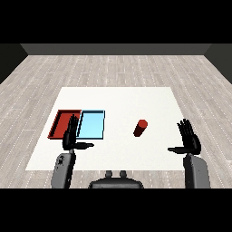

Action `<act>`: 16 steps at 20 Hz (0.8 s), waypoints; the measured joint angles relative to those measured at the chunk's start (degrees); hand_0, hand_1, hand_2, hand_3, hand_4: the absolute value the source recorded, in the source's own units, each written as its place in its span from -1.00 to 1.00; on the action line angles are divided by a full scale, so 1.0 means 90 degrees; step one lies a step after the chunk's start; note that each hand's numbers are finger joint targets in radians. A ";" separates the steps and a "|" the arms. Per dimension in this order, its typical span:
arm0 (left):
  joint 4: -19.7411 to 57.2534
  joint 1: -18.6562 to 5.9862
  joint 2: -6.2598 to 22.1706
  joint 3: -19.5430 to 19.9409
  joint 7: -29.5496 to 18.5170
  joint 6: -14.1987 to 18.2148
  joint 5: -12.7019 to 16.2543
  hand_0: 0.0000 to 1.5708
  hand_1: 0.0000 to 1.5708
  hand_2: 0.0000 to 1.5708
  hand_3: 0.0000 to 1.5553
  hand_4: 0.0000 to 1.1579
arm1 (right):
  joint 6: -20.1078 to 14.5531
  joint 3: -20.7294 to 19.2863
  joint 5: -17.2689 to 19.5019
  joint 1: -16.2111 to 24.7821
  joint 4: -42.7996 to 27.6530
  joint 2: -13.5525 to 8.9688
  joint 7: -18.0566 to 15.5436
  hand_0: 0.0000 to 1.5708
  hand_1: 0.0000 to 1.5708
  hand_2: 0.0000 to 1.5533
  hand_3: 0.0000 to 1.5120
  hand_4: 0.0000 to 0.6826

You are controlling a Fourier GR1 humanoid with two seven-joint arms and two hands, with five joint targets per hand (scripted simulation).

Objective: Pick the red can and put it in the red box

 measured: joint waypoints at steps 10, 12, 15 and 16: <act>0.0155 0.0059 0.0081 0.0205 -0.0432 -0.0327 0.0260 -1.00 -1.00 -1.00 -1.00 -1.00 | 0.0420 -0.0274 0.0058 -0.0385 0.0733 -0.0151 -0.0352 -1.00 -1.00 -1.00 -1.00 -1.00; 0.0232 -0.0010 0.0027 0.0194 -0.0464 -0.0314 0.0273 -1.00 -1.00 -1.00 -1.00 -1.00 | 0.0510 -0.0337 0.0050 -0.0377 0.0792 -0.0201 -0.0346 -1.00 -1.00 -1.00 -1.00 -1.00; 0.0220 0.0010 0.0019 0.0208 -0.0510 -0.0324 0.0278 -1.00 -1.00 -1.00 -1.00 -1.00 | 0.0477 -0.0285 0.0030 -0.0445 0.0761 -0.0113 -0.0156 -1.00 -1.00 -1.00 -1.00 -1.00; 0.0169 0.0007 0.0025 0.0232 -0.0462 -0.0325 0.0314 -1.00 -1.00 -1.00 -1.00 -1.00 | 0.0483 -0.0266 0.0044 -0.0370 0.0677 -0.0075 -0.0125 -1.00 -1.00 -1.00 -1.00 -1.00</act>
